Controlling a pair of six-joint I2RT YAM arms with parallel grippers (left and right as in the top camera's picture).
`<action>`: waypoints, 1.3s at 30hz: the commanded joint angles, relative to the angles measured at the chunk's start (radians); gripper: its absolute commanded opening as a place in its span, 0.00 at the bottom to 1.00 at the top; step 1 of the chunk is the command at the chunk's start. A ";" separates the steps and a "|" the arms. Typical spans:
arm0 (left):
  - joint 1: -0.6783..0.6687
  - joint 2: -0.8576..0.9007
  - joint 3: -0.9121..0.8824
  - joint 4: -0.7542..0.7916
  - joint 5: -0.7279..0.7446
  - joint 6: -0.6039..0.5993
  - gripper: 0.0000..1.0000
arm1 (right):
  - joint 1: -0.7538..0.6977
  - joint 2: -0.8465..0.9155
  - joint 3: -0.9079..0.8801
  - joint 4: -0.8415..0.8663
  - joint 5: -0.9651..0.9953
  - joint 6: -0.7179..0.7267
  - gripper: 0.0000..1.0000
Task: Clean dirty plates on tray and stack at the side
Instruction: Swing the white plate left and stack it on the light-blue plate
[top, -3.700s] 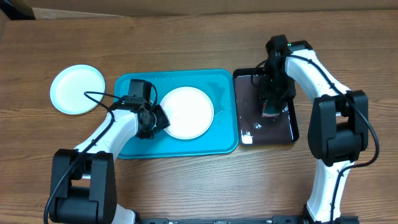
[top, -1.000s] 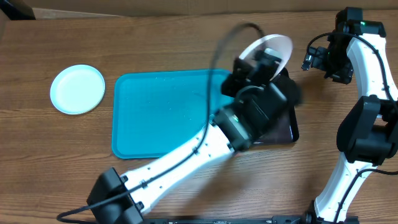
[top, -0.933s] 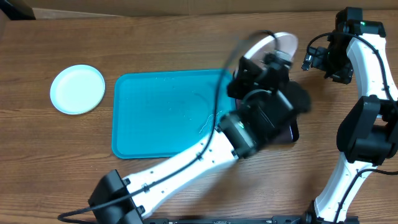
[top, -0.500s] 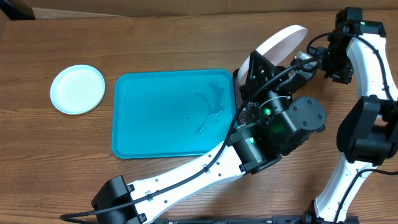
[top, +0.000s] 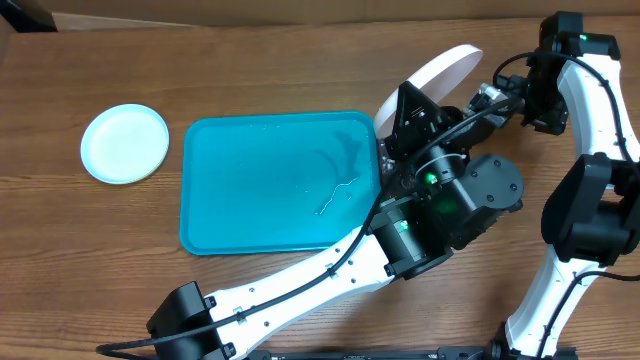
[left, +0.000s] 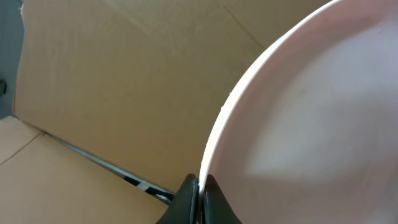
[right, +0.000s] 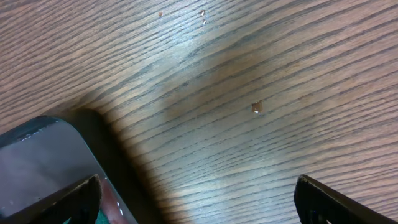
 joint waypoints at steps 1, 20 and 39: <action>0.017 -0.002 0.012 -0.005 -0.017 -0.115 0.04 | 0.001 -0.026 0.007 0.004 0.006 0.003 1.00; 0.410 0.057 0.010 -0.751 1.402 -1.117 0.04 | 0.001 -0.026 0.007 0.004 0.006 0.003 1.00; 1.500 0.056 0.027 -1.013 1.939 -1.183 0.04 | 0.001 -0.026 0.007 0.004 0.006 0.003 1.00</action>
